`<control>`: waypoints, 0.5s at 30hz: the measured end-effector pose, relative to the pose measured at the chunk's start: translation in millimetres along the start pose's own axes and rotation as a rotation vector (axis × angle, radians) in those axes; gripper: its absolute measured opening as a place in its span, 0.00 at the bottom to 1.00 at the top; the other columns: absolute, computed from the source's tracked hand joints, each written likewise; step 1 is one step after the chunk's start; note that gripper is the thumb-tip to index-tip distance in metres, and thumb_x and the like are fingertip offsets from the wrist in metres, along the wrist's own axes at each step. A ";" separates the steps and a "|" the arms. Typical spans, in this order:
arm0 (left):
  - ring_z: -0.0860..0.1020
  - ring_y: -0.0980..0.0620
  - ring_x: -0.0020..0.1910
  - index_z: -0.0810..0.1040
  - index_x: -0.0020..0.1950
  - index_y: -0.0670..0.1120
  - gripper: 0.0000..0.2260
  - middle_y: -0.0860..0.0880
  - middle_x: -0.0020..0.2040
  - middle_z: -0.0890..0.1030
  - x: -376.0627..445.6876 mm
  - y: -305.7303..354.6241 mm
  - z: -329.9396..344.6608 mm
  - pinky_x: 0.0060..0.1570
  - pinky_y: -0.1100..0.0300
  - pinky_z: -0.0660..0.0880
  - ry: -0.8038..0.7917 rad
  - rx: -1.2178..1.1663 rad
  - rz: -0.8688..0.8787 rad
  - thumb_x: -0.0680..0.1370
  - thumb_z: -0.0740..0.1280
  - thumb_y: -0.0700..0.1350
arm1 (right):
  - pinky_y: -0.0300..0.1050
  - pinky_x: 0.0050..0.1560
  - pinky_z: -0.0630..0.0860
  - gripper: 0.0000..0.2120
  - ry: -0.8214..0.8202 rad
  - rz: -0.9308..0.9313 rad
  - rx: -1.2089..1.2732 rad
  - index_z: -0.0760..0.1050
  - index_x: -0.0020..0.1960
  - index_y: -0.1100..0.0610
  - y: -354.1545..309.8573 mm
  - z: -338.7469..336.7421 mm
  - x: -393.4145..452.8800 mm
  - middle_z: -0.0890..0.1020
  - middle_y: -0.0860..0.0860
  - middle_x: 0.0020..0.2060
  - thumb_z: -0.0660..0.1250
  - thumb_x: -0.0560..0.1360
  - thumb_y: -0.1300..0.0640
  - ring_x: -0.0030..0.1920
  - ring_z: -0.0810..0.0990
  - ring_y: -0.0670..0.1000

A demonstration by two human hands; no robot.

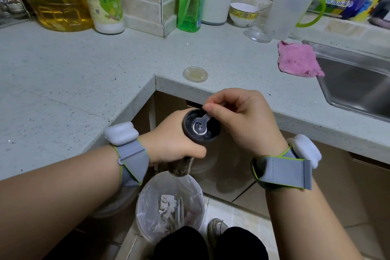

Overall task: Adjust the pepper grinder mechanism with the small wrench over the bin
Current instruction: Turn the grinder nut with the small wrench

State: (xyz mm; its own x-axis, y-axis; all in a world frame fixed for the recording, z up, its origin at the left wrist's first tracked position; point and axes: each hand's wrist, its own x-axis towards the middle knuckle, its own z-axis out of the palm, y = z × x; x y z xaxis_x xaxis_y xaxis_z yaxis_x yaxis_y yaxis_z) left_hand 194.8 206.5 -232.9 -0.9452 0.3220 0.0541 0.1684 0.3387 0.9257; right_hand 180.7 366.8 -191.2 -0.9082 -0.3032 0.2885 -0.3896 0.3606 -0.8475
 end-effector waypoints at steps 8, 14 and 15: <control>0.80 0.51 0.39 0.79 0.43 0.52 0.18 0.52 0.40 0.82 9.3 -5.4 -4.1 0.38 0.54 0.75 0.339 -0.085 -0.076 0.55 0.72 0.41 | 0.35 0.19 0.65 0.08 0.225 0.151 0.252 0.78 0.36 0.63 4.8 10.3 -10.5 0.76 0.55 0.21 0.75 0.71 0.62 0.17 0.72 0.49; 0.79 0.56 0.38 0.77 0.43 0.53 0.18 0.54 0.39 0.81 9.4 -5.1 -4.8 0.37 0.61 0.74 0.330 -0.074 -0.064 0.55 0.72 0.42 | 0.31 0.19 0.61 0.08 0.195 0.197 0.379 0.75 0.37 0.60 2.4 19.4 -9.0 0.75 0.51 0.19 0.72 0.73 0.63 0.14 0.67 0.48; 0.79 0.56 0.37 0.77 0.43 0.53 0.18 0.54 0.39 0.81 9.4 -5.0 -4.6 0.36 0.61 0.73 0.325 -0.086 -0.058 0.55 0.72 0.41 | 0.31 0.19 0.61 0.07 0.188 0.197 0.379 0.76 0.38 0.60 1.1 19.8 -8.4 0.75 0.51 0.19 0.72 0.73 0.64 0.13 0.66 0.47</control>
State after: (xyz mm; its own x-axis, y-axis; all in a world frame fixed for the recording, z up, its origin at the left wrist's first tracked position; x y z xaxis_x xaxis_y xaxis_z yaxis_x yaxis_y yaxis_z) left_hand 183.9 203.7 -235.4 -0.9946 0.0012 0.1041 0.1006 0.2681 0.9581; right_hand 190.9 352.3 -203.3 -0.9849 -0.0837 0.1516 -0.1551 0.0371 -0.9872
